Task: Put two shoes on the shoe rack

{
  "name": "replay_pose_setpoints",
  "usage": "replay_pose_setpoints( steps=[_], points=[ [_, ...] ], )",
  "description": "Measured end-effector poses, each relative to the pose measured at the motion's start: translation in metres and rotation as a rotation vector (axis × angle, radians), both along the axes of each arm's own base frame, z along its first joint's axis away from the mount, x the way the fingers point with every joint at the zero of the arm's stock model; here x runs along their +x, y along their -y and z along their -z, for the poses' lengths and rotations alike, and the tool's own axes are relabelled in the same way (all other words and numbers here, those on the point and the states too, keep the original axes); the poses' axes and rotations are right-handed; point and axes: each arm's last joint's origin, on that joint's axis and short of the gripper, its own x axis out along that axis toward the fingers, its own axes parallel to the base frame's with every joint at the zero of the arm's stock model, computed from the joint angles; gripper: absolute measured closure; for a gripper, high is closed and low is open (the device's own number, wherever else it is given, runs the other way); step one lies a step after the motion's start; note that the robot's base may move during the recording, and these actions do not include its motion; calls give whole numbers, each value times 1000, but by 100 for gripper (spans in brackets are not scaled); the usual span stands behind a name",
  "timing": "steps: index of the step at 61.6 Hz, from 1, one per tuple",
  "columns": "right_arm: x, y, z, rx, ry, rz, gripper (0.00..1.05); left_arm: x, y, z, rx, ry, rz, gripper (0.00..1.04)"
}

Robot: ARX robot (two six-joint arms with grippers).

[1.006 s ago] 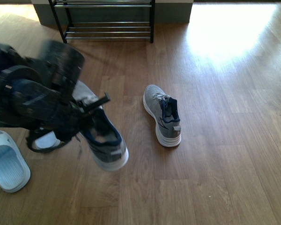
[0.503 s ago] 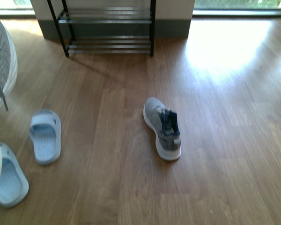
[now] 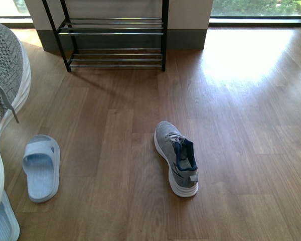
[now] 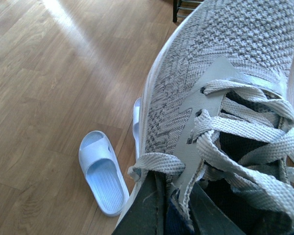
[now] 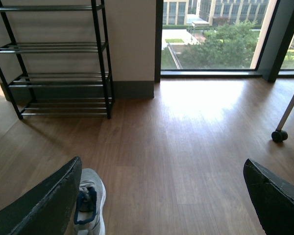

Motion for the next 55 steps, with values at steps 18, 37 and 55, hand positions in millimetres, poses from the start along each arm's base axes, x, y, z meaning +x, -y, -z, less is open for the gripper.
replay_pose_setpoints(
  steps=[18,37,55],
  points=[
    [0,0,0,0,0,2,9,0,0,0,-1,-1,6,103],
    [0,0,0,0,-2,-4,9,0,-1,1,3,-2,-5,103],
    [22,1,-9,12,28,-344,9,0,0,1,3,-3,-3,103]
  ],
)
